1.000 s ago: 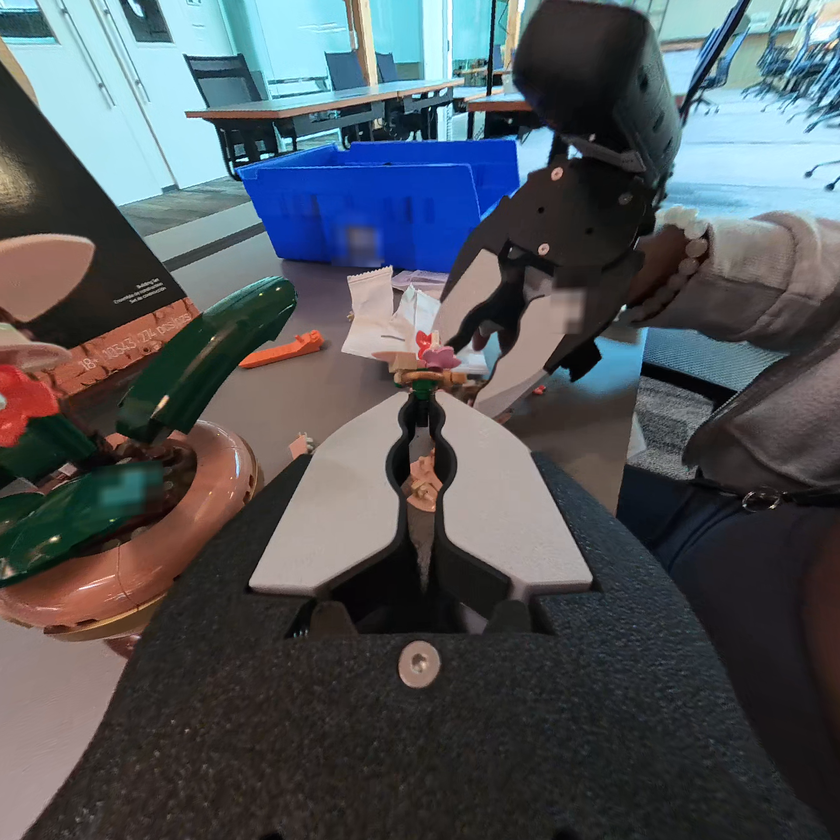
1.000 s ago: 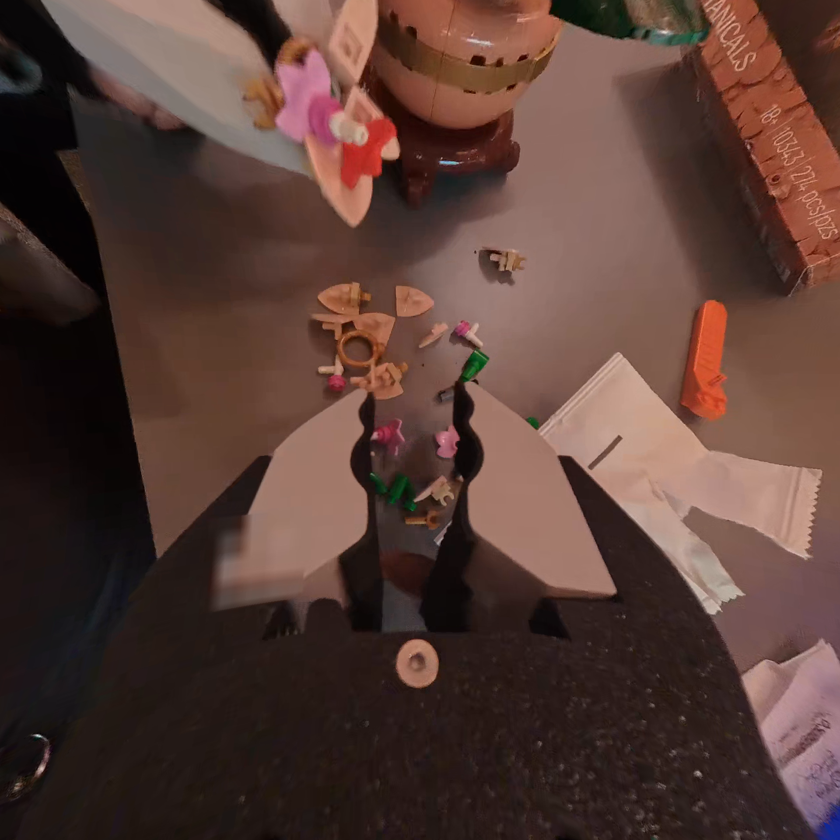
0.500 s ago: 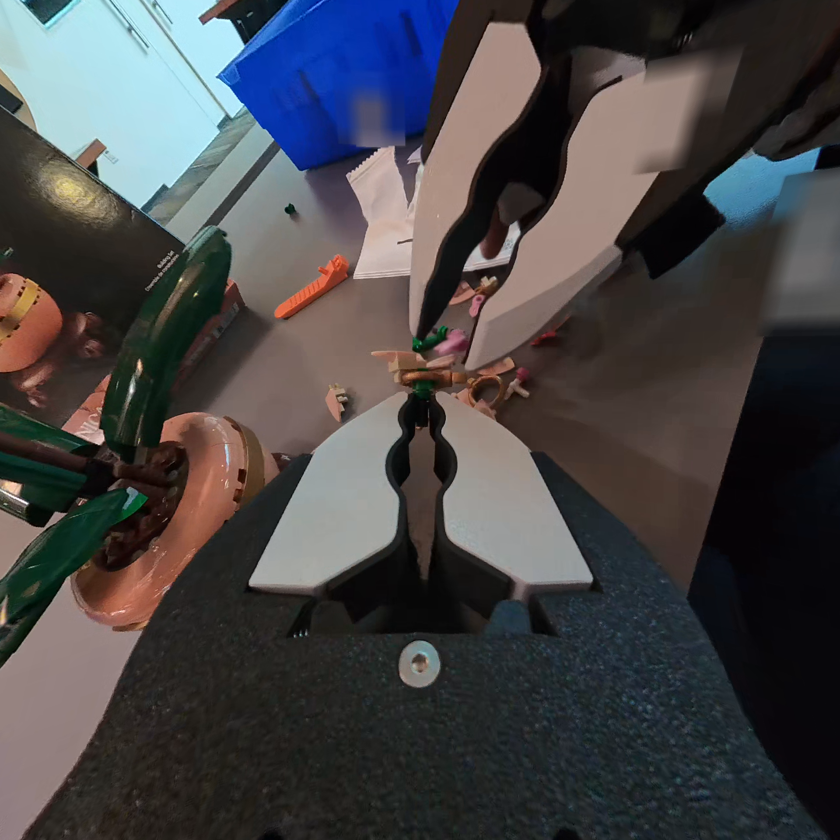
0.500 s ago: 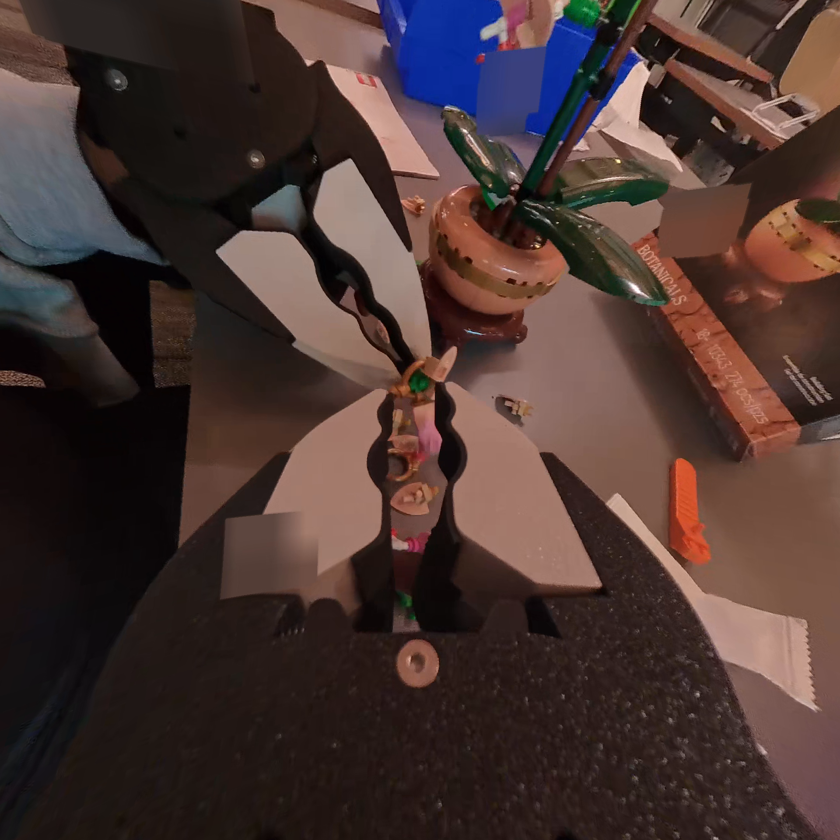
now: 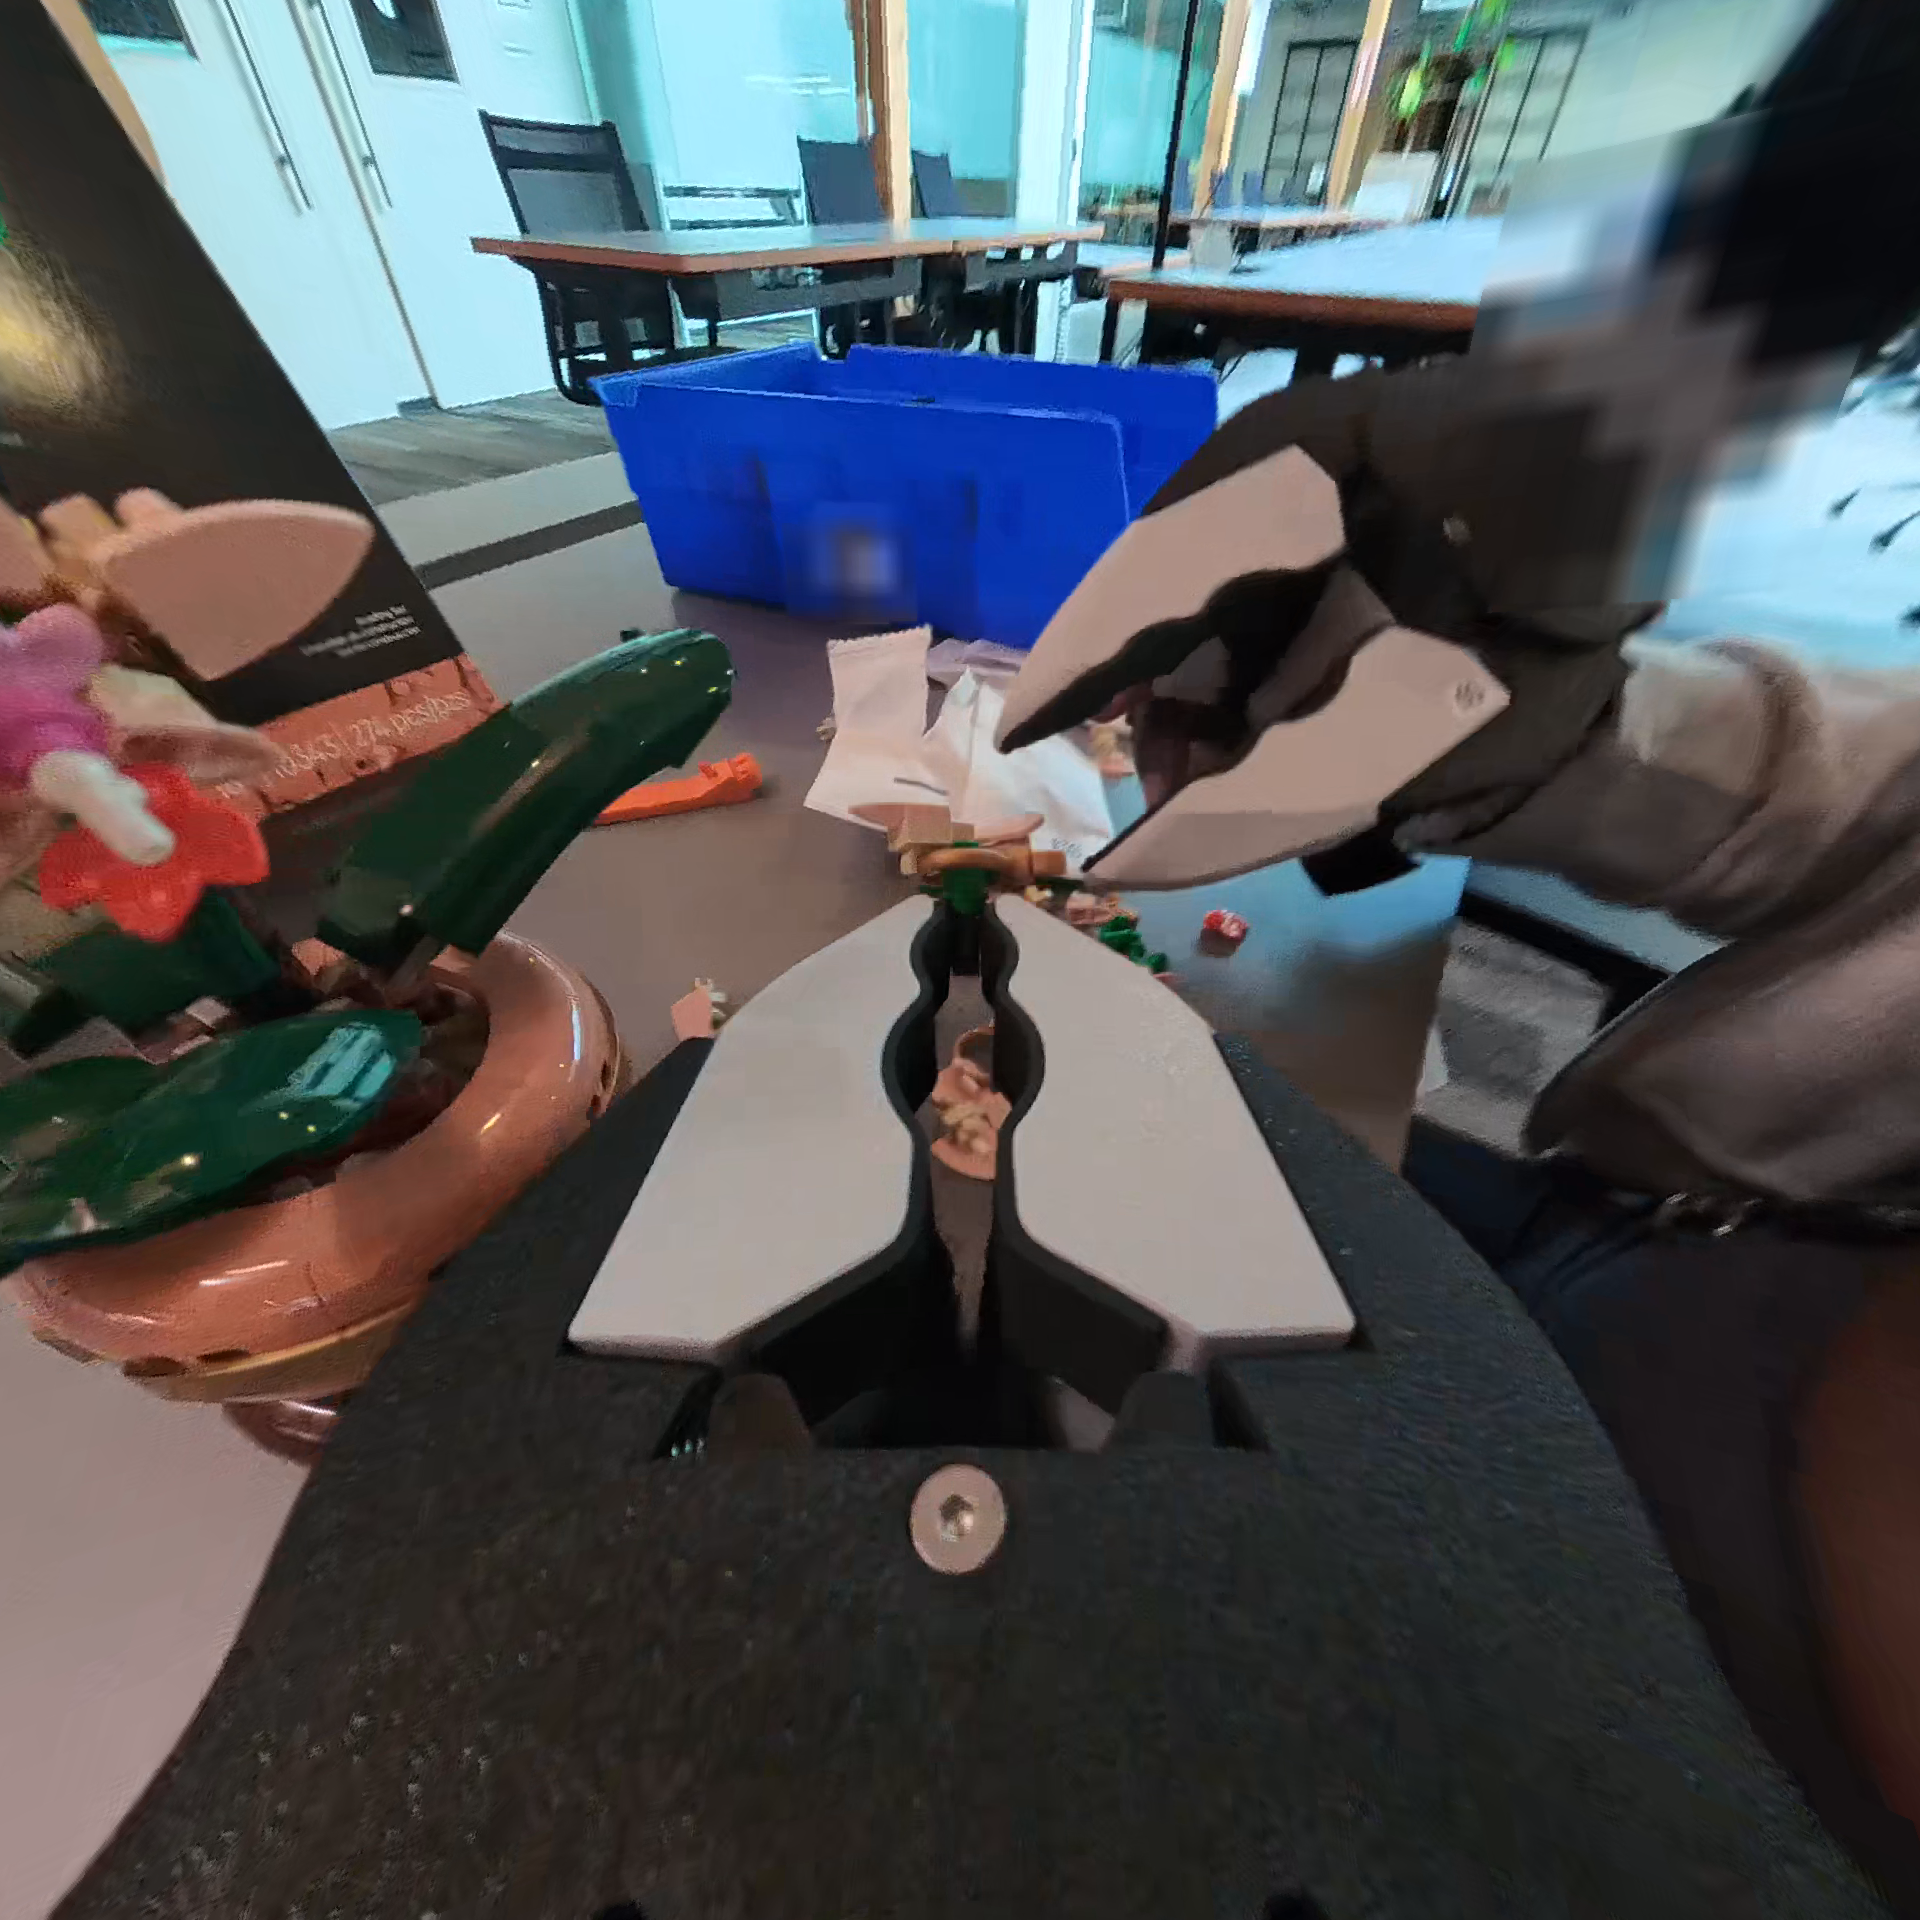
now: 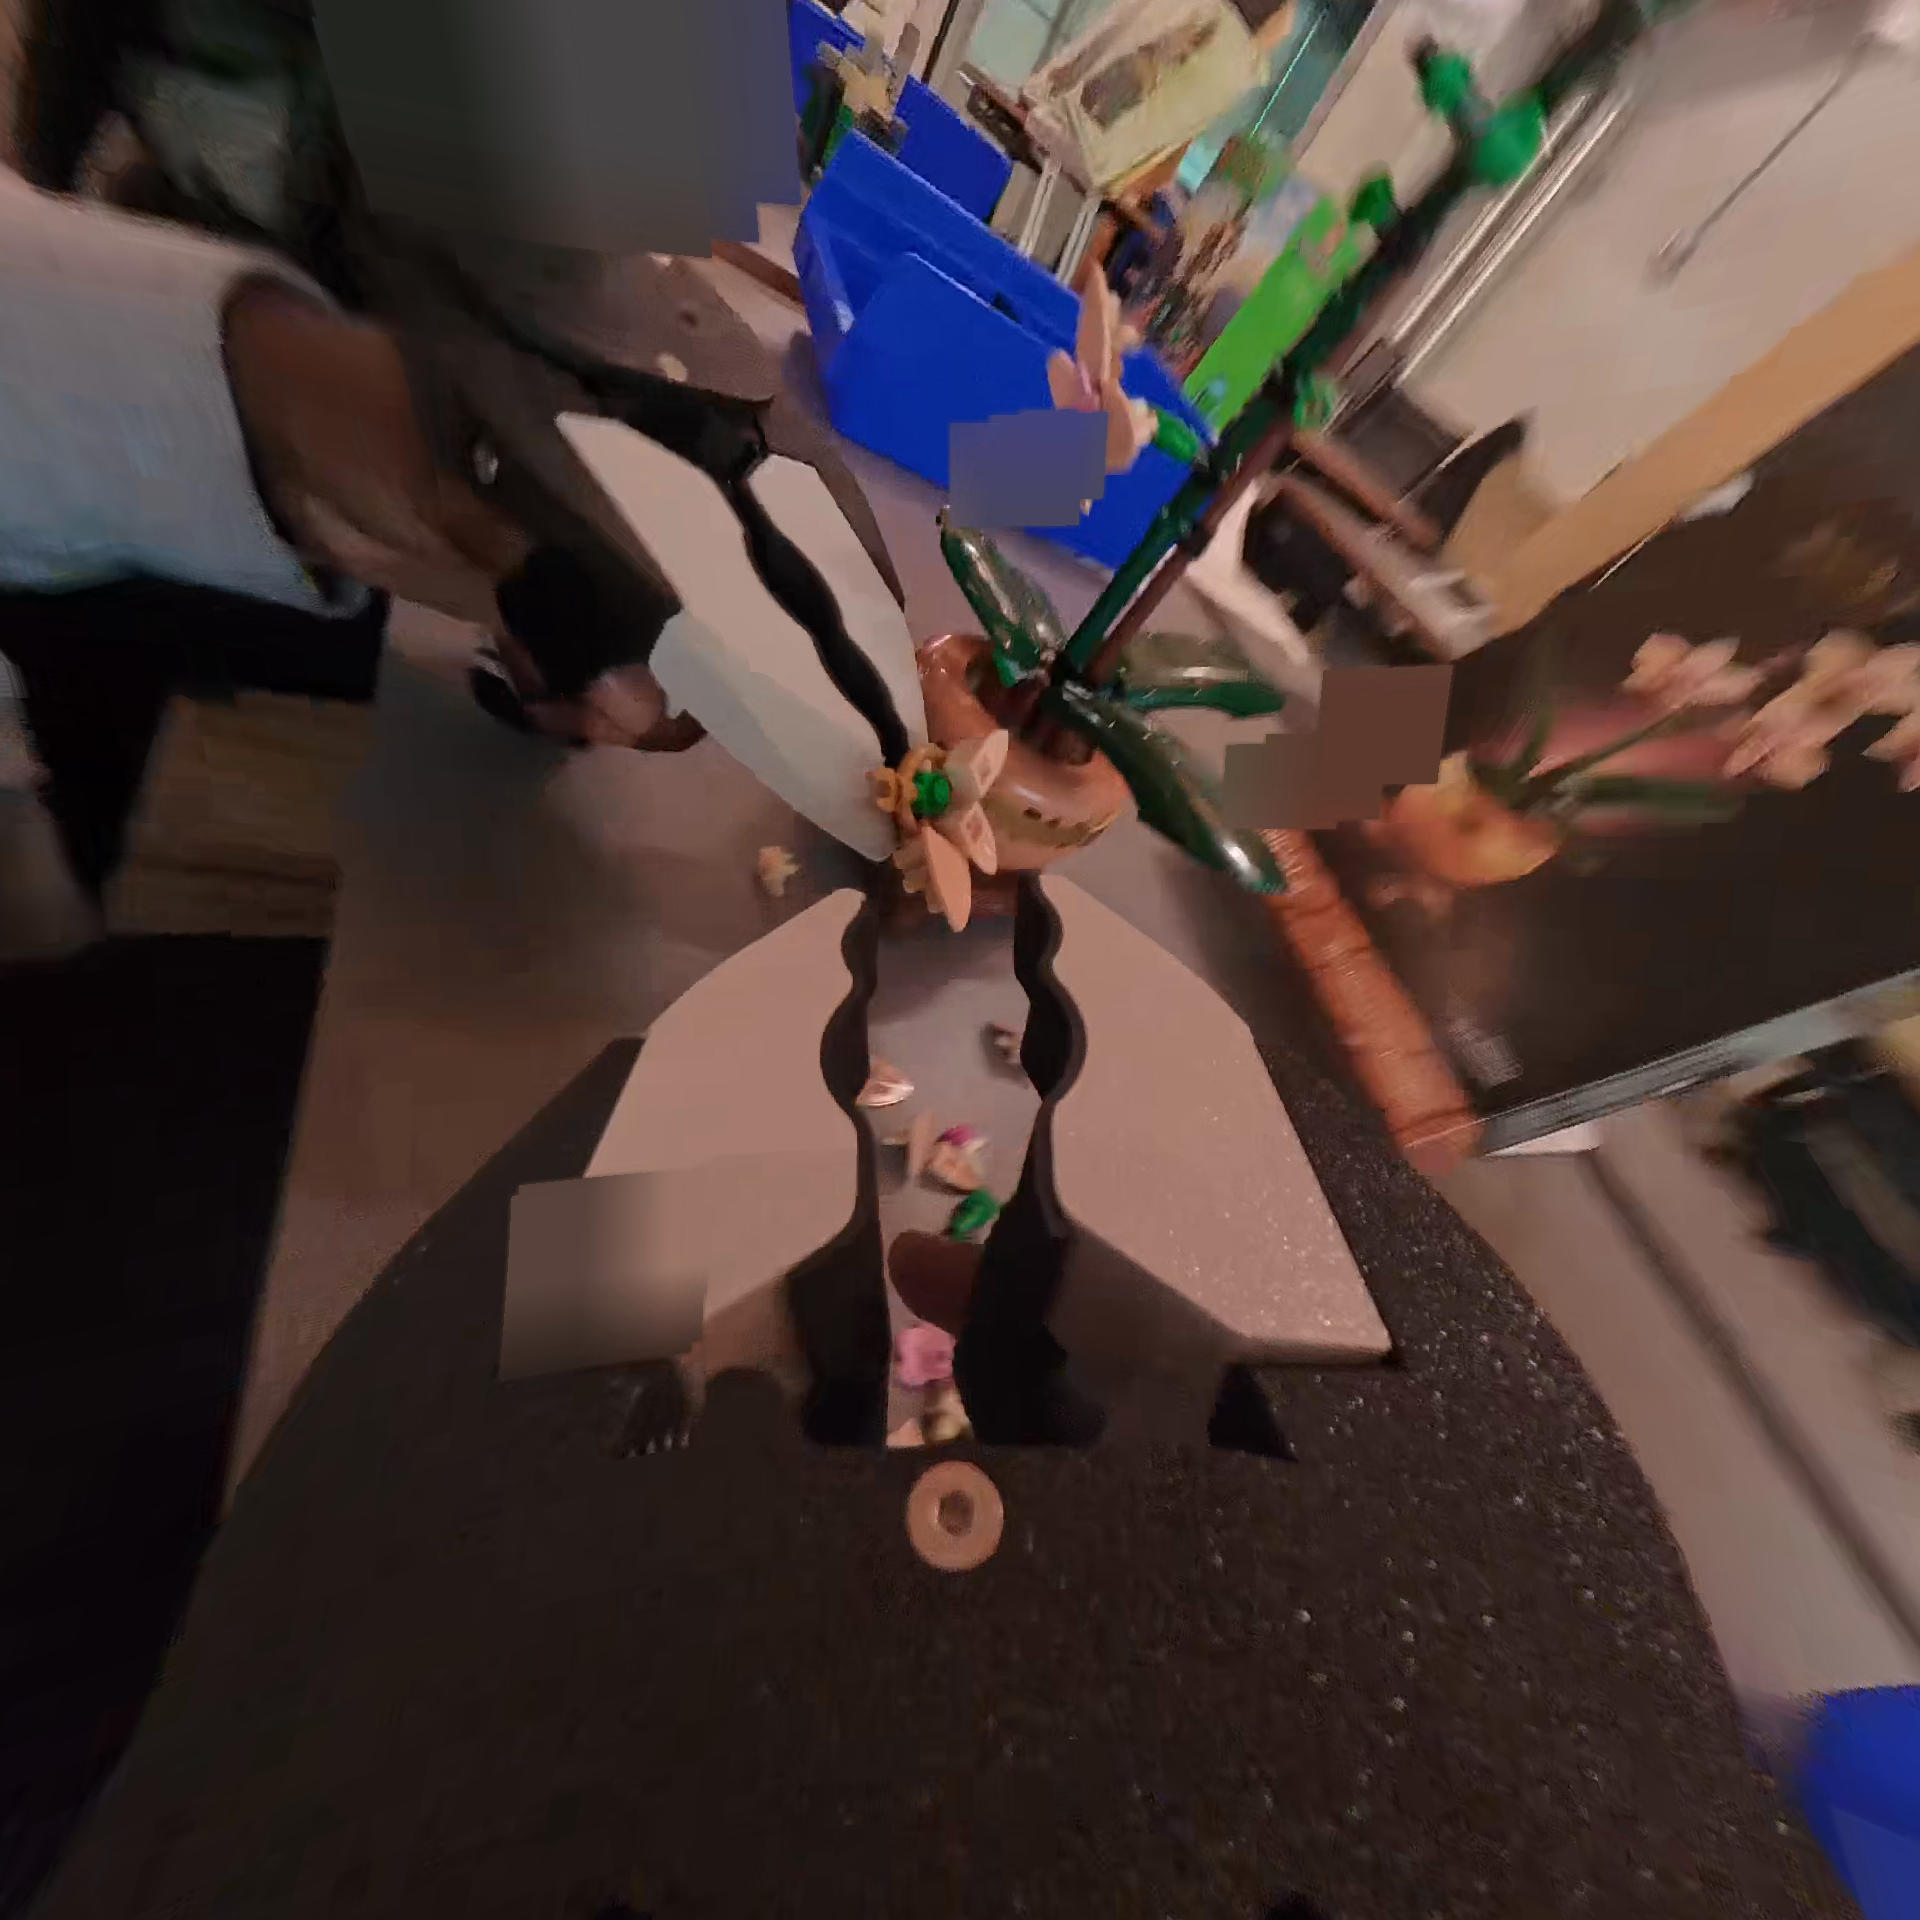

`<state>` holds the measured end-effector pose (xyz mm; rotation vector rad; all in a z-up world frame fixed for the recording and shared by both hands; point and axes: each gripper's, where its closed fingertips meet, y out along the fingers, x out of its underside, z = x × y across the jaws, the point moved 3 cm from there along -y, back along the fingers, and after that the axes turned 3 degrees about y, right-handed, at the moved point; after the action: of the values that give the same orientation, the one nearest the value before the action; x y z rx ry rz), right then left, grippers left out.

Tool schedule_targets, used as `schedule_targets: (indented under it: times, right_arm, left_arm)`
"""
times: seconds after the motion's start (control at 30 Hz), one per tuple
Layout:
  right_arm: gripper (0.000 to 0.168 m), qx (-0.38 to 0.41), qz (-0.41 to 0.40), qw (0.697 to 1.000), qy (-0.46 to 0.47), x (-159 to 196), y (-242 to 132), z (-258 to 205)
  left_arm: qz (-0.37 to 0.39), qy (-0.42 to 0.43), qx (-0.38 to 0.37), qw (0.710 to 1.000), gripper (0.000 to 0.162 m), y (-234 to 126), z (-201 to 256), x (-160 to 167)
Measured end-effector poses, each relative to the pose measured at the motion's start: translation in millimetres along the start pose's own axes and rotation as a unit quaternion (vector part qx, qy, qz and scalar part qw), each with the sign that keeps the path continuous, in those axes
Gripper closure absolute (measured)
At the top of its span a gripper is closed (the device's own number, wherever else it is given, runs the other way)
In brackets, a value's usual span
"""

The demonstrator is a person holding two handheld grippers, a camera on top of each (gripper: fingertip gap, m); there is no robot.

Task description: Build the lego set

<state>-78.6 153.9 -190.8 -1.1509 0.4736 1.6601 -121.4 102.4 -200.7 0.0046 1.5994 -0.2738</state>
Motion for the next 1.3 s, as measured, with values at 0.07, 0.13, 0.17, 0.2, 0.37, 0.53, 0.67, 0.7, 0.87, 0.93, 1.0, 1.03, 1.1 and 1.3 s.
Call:
schedule_targets:
  times: [0.07, 0.13, 0.17, 0.2, 0.37, 0.53, 0.67, 0.7, 0.87, 0.93, 1.0, 1.03, 1.1, 1.3]
  right_arm:
    - [0.146, 0.022, -0.016, 0.997, -0.068, -2.2, 3.7, -3.6]
    - [0.163, 0.034, -0.012, 0.995, -0.089, -5.9, 5.6, -4.4]
    - [0.164, 0.029, -0.011, 0.996, -0.086, -6.1, 5.8, -4.8]
    - [0.164, 0.017, -0.015, 0.997, -0.073, -5.0, 6.1, -5.3]
    - [0.162, -0.018, -0.012, 0.999, -0.048, -2.6, 5.2, -8.7]
    - [0.164, -0.069, -0.053, 0.995, -0.057, 5.3, 5.1, -17.1]
    - [0.168, -0.133, 0.007, 0.987, 0.090, -2.4, -1.1, -15.0]
    - [0.168, -0.155, 0.039, 0.976, 0.149, -9.2, -3.8, -13.2]
    - [0.168, -0.119, 0.065, 0.942, 0.306, -2.6, -4.5, 0.9]
    - [0.168, -0.095, 0.065, 0.933, 0.342, 6.0, -8.4, 7.5]
    - [0.168, -0.070, 0.021, 0.942, 0.329, 17.5, -9.9, 6.3]
    - [0.168, -0.058, -0.017, 0.951, 0.305, 24.5, -9.9, 4.4]
    - [0.168, -0.043, -0.064, 0.969, 0.234, 29.7, -10.1, 0.9]
    - [0.141, -0.010, -0.069, 0.997, 0.041, 8.5, -1.9, -2.4]
  left_arm:
    - [0.010, -0.029, 0.018, 0.999, 0.158, -1.4, 1.9, -2.2]
    - [0.012, -0.038, 0.027, 0.999, 0.158, -2.2, 2.6, -2.3]
    - [0.013, -0.036, 0.030, 0.999, 0.158, -2.9, 2.9, -2.3]
    - [0.011, -0.034, 0.035, 0.999, 0.158, -3.3, 3.8, -1.8]
    - [-0.002, -0.032, 0.064, 0.997, 0.158, -4.9, 7.1, 1.8]
    - [-0.035, 0.032, 0.087, 0.995, 0.158, -5.3, 14.5, 8.9]
    - [-0.003, 0.069, 0.100, 0.993, 0.158, -9.1, 18.6, 3.5]
    - [0.014, 0.067, 0.101, 0.993, 0.158, -9.4, 19.3, 0.3]
    - [0.049, 0.071, 0.104, 0.991, 0.158, -17.0, 18.8, -6.6]
    - [0.038, 0.039, 0.076, 0.996, 0.158, -15.5, 10.2, -3.4]
    - [0.023, 0.019, 0.054, 0.998, 0.158, -14.0, 0.8, 0.7]
    - [0.031, 0.012, 0.054, 0.998, 0.158, -14.5, -0.1, -1.1]
    - [0.030, -0.001, 0.049, 0.998, 0.158, -14.4, -2.4, -0.2]
    - [0.012, -0.018, 0.065, 0.998, 0.158, -11.1, -0.7, 2.7]
